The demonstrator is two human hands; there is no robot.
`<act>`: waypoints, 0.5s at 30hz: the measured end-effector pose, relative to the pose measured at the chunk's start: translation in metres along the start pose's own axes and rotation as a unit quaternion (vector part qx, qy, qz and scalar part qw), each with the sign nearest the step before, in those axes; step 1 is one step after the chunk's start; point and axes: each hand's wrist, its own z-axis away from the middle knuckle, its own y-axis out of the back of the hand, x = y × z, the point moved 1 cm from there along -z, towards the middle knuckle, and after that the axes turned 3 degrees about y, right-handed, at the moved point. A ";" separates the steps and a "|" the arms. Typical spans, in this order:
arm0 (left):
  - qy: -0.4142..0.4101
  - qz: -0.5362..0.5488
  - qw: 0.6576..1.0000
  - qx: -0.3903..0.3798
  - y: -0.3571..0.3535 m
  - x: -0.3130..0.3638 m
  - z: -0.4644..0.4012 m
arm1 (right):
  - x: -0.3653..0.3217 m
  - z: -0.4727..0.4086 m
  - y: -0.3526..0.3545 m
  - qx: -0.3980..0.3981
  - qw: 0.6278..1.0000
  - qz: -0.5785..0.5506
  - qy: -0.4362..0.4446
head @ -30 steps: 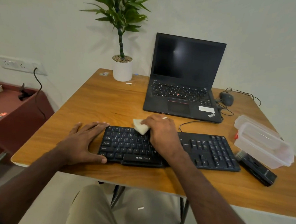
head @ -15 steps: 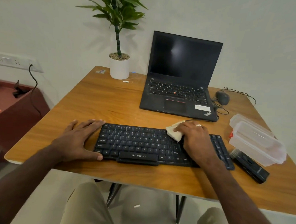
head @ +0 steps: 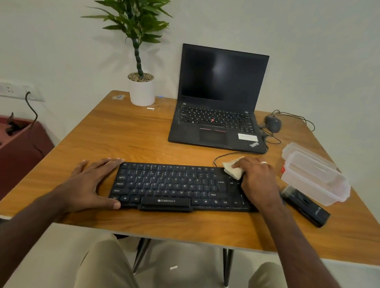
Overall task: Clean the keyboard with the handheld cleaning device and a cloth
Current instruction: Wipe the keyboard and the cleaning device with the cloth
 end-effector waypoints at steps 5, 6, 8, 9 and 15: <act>0.033 0.012 0.999 -0.033 0.008 0.009 -0.001 | -0.005 -0.003 0.006 0.033 0.997 -0.056 0.030; 0.038 0.007 0.999 -0.032 0.009 0.015 -0.002 | -0.008 0.000 0.003 0.023 0.996 -0.059 0.055; 0.028 -0.029 0.999 -0.006 0.007 0.034 -0.006 | -0.006 0.004 -0.003 -0.007 0.997 -0.042 0.072; 0.014 -0.050 0.999 0.011 0.005 0.049 -0.009 | -0.001 0.004 -0.003 -0.015 0.998 -0.025 0.057; -0.085 -0.127 0.988 0.012 -0.012 0.155 -0.045 | -0.004 -0.006 0.007 0.024 0.999 -0.025 -0.022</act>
